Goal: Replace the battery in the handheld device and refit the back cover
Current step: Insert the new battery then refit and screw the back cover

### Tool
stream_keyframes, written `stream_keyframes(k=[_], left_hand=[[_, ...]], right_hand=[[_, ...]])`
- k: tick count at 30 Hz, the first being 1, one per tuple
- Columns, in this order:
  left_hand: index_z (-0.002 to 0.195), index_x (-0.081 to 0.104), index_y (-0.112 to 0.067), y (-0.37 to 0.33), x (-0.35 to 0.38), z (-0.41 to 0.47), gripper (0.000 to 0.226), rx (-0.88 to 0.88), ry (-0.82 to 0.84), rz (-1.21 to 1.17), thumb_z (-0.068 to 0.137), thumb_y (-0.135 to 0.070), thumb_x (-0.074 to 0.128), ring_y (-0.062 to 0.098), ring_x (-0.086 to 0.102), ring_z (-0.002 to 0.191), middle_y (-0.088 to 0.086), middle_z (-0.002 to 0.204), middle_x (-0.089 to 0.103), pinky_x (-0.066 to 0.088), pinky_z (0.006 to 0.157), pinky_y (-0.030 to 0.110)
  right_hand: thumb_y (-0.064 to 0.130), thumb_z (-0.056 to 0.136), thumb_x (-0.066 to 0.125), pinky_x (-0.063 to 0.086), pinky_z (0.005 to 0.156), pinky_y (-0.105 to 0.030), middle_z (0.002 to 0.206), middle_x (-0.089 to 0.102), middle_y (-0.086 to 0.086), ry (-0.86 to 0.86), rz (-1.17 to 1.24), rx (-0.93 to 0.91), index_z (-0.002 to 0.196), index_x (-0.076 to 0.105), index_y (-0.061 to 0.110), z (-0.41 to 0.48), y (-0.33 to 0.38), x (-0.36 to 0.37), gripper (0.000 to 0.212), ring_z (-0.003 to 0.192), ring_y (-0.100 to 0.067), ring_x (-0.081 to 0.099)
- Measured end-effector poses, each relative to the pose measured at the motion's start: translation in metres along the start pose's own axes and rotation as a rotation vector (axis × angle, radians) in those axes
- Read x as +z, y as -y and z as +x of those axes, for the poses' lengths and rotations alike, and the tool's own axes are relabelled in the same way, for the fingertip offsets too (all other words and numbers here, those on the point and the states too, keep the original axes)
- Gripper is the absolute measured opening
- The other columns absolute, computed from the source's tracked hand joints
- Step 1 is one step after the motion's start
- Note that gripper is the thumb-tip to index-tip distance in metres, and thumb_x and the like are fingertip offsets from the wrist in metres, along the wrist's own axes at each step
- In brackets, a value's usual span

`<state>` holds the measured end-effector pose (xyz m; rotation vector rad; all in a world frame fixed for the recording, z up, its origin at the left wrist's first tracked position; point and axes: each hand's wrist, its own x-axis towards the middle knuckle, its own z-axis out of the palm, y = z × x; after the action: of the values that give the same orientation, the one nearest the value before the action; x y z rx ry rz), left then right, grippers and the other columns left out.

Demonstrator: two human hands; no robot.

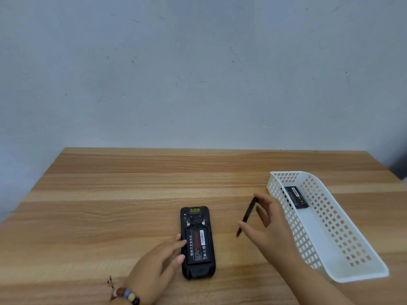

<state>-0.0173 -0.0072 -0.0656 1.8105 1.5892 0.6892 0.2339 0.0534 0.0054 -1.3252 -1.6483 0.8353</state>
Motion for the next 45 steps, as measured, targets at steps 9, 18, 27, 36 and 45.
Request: stream_keyframes(k=[9, 18, 27, 36, 45], left_hand=[[0.097, 0.064, -0.025, -0.093, -0.027, 0.024, 0.039, -0.337, -0.278, -0.893, 0.069, -0.048, 0.051, 0.009, 0.065, 0.091, -0.001, 0.104, 0.069, 0.047, 0.083, 0.027], [0.103, 0.060, -0.001, -0.121, -0.033, 0.031, 0.033, -0.415, -0.040, -1.442, 0.072, -0.012, 0.062, 0.030, 0.067, 0.090, 0.021, 0.098, 0.069, 0.057, 0.062, 0.027], [0.099, 0.062, -0.006, -0.114, -0.035, 0.035, 0.031, -0.307, -0.108, -1.362, 0.069, -0.013, 0.063, 0.023, 0.067, 0.090, 0.013, 0.097, 0.071, 0.056, 0.072, 0.025], [0.105, 0.054, -0.013, -0.103, -0.051, 0.055, 0.031, -0.151, -0.211, -0.971, 0.078, -0.004, 0.063, 0.022, 0.069, 0.077, 0.009, 0.082, 0.074, 0.054, 0.062, 0.028], [0.104, 0.058, -0.015, -0.099, -0.045, 0.058, 0.018, -0.151, -0.253, -0.861, 0.086, -0.010, 0.056, 0.022, 0.069, 0.077, 0.006, 0.081, 0.074, 0.055, 0.070, 0.036]], right_hand=[[0.035, 0.065, 0.082, 0.046, 0.102, -0.041, 0.130, 0.049, 0.001, -0.090, 0.399, -0.318, 0.114, 0.046, 0.040, -0.023, 0.045, 0.024, 0.061, 0.124, -0.023, 0.052], [0.016, 0.066, 0.077, 0.047, 0.098, -0.024, 0.131, 0.046, 0.005, -0.150, 0.283, -0.261, 0.121, 0.044, 0.039, -0.030, 0.037, 0.044, 0.069, 0.125, -0.013, 0.051], [-0.009, 0.075, 0.068, 0.055, 0.070, -0.014, 0.101, 0.072, 0.004, -0.132, 0.546, 0.185, 0.116, 0.052, 0.030, -0.020, 0.054, 0.040, 0.059, 0.092, -0.005, 0.070], [0.010, 0.085, 0.062, 0.053, 0.066, -0.020, 0.085, 0.074, -0.002, 0.095, 0.462, 0.303, 0.091, 0.070, 0.021, -0.002, 0.060, 0.032, 0.015, 0.078, -0.012, 0.069], [0.000, 0.088, 0.057, 0.058, 0.067, -0.030, 0.083, 0.067, -0.014, 0.178, 0.670, 0.459, 0.102, 0.054, 0.009, 0.020, 0.061, 0.037, 0.017, 0.065, -0.018, 0.067]])
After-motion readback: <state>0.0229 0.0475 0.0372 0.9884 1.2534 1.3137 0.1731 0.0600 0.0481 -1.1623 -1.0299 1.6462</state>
